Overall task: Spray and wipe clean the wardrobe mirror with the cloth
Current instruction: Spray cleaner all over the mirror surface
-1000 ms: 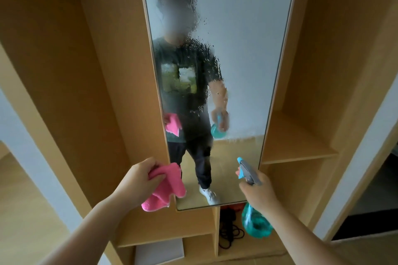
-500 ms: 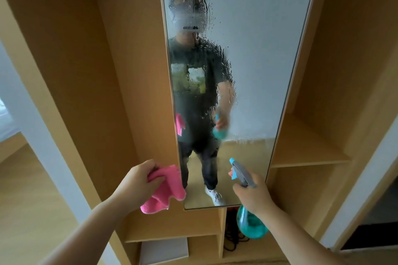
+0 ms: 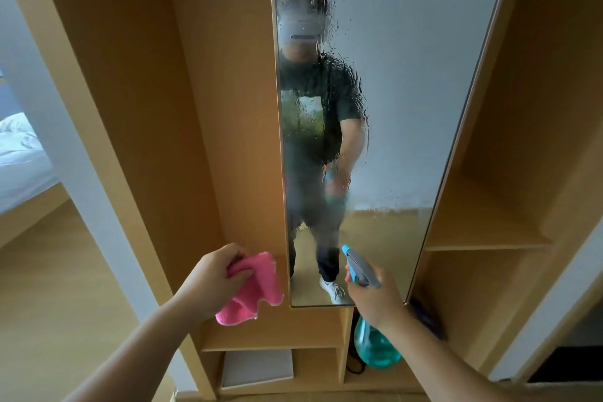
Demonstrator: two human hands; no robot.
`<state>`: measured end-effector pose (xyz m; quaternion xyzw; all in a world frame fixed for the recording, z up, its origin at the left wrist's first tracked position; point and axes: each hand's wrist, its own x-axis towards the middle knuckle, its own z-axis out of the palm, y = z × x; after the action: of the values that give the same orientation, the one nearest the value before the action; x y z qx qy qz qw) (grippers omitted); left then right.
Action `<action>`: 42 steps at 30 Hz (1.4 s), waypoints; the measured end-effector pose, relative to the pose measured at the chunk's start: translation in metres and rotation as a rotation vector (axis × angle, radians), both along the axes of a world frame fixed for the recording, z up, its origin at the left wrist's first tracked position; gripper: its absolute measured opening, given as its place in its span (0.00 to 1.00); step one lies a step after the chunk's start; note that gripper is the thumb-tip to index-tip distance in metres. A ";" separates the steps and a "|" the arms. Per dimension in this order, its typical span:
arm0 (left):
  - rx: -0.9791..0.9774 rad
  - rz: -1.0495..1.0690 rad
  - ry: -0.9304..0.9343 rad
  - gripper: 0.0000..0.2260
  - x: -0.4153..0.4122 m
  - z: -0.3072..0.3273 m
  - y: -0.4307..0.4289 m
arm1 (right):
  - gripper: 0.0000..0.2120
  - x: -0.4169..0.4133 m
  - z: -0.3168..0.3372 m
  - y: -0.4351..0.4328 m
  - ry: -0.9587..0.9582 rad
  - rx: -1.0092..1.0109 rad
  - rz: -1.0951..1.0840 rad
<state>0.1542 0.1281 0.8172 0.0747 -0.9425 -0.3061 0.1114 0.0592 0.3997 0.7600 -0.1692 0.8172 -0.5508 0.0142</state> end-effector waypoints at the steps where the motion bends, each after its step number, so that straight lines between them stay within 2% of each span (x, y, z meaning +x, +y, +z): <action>1: -0.001 0.001 0.001 0.08 0.001 0.000 0.000 | 0.08 0.001 -0.002 0.000 -0.010 0.004 -0.001; 7: -0.004 -0.004 -0.028 0.09 0.004 -0.011 0.001 | 0.20 0.009 -0.023 0.002 -0.110 0.024 -0.005; 14: -0.007 -0.016 -0.095 0.09 0.004 -0.030 0.004 | 0.16 0.017 -0.046 0.000 -0.159 0.035 -0.014; 30: -0.011 -0.013 -0.208 0.09 -0.010 -0.059 0.006 | 0.13 0.020 -0.074 -0.010 -0.303 0.088 -0.052; 35: -0.011 -0.032 -0.219 0.08 -0.013 -0.065 0.009 | 0.04 0.020 -0.085 -0.003 -0.261 0.151 -0.098; 39: -0.012 -0.031 -0.207 0.09 -0.016 -0.063 0.010 | 0.06 0.016 -0.088 0.006 -0.255 0.174 -0.122; 42: -0.016 -0.041 -0.207 0.11 -0.019 -0.062 0.015 | 0.14 0.014 -0.086 0.016 -0.304 0.128 -0.132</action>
<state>0.1349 0.1426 0.7547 0.0856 -0.9528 -0.2913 0.0079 0.0736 0.4155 0.6736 -0.0286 0.8485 -0.5164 0.1121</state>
